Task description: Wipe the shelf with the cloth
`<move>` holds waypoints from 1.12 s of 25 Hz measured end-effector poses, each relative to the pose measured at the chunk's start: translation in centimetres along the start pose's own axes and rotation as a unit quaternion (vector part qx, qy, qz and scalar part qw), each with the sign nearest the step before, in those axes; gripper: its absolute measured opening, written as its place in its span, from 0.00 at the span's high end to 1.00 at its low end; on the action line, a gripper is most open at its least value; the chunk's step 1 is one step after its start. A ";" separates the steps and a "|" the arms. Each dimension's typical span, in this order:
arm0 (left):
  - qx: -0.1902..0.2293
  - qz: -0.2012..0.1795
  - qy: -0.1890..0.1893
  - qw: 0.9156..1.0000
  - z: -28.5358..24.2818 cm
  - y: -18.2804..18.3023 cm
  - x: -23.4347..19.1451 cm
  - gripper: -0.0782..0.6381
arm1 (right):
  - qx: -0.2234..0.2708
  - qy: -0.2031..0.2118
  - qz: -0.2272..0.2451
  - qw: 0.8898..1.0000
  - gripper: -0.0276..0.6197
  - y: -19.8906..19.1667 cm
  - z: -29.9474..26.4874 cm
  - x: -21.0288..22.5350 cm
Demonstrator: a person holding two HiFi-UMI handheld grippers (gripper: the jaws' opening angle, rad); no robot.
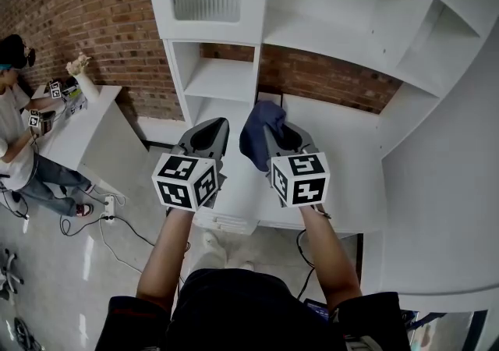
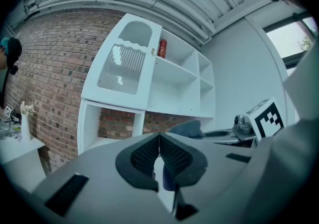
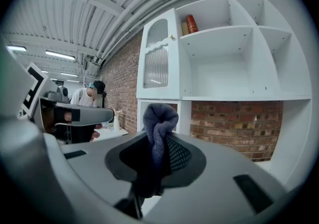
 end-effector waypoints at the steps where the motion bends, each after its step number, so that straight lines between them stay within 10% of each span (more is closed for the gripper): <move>1: -0.002 -0.001 0.001 1.000 0.2 -0.2 0.3 0.87 | 0.000 0.001 -0.001 1.000 0.83 -0.2 0.3 0.0; 28: 0.003 -0.020 -0.040 0.999 3.3 1.8 2.1 0.87 | 0.028 -0.049 -0.032 0.998 0.83 1.9 3.9 -1.5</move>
Point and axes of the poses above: the fingertips, and each gripper's own axes: z backward along the fingers, x to its right, y out of its top, the point moved 2 cm from there along z, backward along the fingers, and after that the axes turned 4 degrees about z, right-handed, at the moved point
